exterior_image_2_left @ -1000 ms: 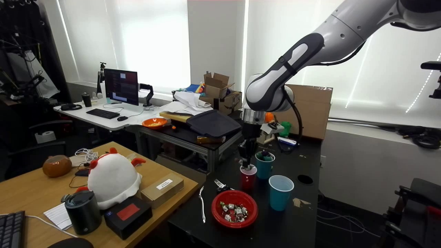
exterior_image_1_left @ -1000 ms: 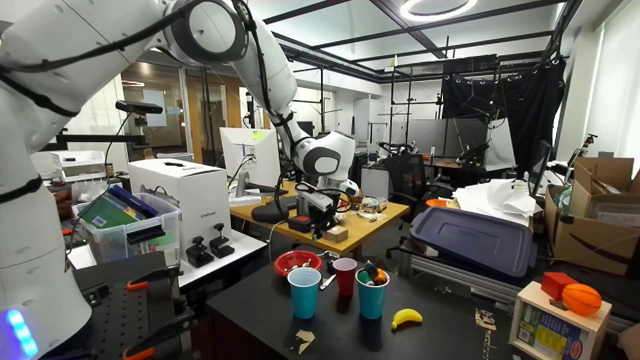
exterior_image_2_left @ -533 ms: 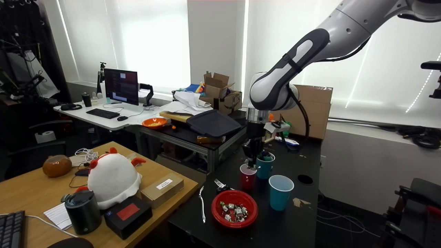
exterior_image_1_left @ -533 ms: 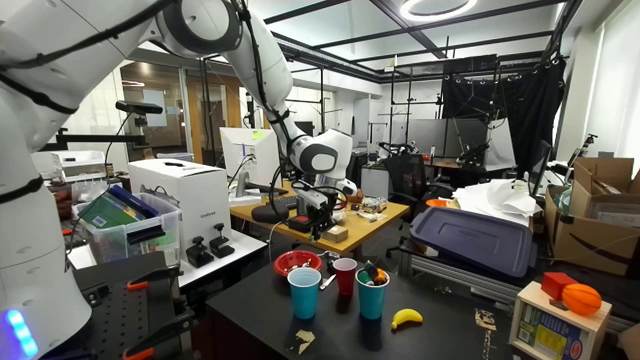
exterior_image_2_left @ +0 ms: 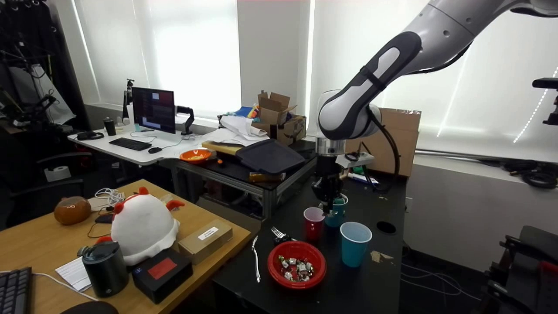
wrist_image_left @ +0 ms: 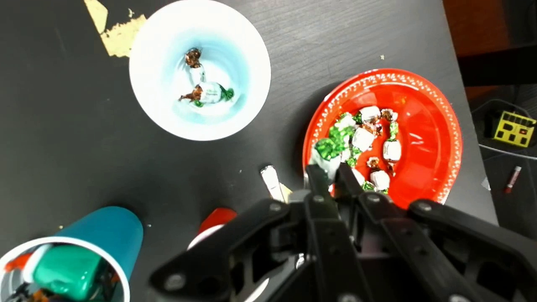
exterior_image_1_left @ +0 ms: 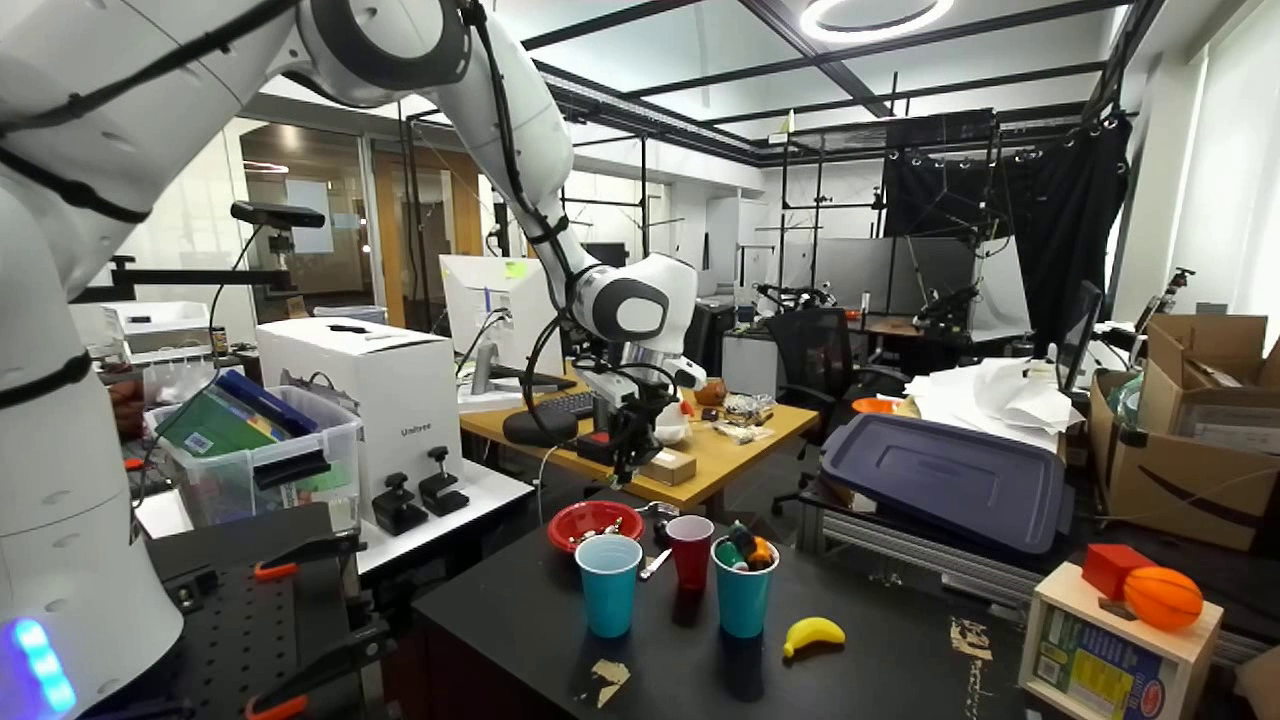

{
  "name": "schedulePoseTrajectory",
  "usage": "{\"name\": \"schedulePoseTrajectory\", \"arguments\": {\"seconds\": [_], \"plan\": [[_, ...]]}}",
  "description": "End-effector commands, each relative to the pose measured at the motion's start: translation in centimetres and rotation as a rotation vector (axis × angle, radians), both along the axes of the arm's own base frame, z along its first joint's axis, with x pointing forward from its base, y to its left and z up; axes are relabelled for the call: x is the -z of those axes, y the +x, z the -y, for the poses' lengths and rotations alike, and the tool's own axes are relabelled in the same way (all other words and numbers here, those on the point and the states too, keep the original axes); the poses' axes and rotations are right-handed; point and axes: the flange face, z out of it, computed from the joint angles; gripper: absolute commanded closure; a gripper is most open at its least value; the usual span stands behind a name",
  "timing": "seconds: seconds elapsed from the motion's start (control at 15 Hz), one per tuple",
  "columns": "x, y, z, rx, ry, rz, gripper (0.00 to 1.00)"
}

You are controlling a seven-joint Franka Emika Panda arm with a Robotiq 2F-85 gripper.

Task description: Move some contents from the bowl to the left bowl

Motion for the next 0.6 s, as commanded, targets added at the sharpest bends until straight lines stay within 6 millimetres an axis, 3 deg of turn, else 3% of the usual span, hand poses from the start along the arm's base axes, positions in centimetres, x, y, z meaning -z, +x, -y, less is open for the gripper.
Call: {"name": "schedulePoseTrajectory", "arguments": {"seconds": [0.0,0.53], "plan": [[-1.40,-1.19,-0.15,0.052,-0.038,-0.037,0.97],[-1.51,-1.56,-0.58,0.201,-0.082,-0.081,0.97]]}}
